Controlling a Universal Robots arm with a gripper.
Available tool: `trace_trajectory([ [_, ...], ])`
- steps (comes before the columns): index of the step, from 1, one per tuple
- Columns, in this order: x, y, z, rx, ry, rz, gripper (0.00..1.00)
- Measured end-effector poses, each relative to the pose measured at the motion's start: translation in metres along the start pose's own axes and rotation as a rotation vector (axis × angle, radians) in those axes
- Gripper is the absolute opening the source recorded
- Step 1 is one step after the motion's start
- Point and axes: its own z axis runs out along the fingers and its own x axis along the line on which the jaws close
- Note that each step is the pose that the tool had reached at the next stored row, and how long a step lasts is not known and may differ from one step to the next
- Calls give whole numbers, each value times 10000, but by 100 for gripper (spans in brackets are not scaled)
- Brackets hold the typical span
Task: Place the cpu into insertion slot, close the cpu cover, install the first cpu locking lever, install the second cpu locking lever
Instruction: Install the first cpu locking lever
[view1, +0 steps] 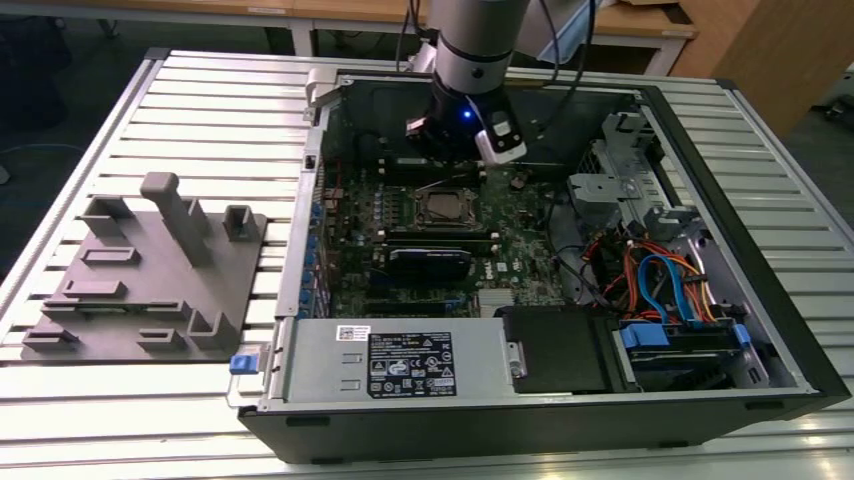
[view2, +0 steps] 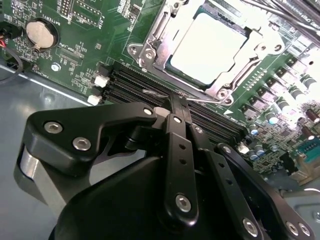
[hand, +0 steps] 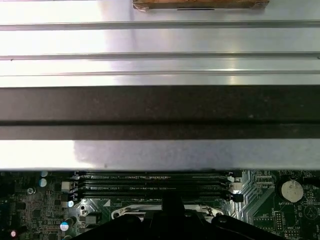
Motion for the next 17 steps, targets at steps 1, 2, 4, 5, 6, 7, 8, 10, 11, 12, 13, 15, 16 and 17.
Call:
trace_trajectory([
  [1, -6, 0, 4, -1, 0, 0, 11],
  [2, -12, 0, 8, 0, 0, 0, 11],
  [4, -25, -1, 16, 1, 0, 0, 11],
  [5, -31, -2, 20, 2, 0, 0, 11],
  [6, -39, -2, 25, 2, 0, 0, 11],
  [7, -46, -3, 30, 4, 0, 0, 11],
  [8, -52, -3, 35, 7, 0, 0, 11],
  [10, -63, -4, 45, 12, 0, 0, 11],
  [11, -68, -5, 50, 14, 0, 0, 11],
  [12, -73, -5, 55, 17, 0, 0, 11],
  [13, -79, -6, 60, 19, 0, 1, 11],
  [15, -91, -7, 71, 23, -1, 1, 11],
  [16, -96, -8, 76, 25, -1, 0, 11],
  [17, -101, -8, 82, 28, -1, 0, 11],
])
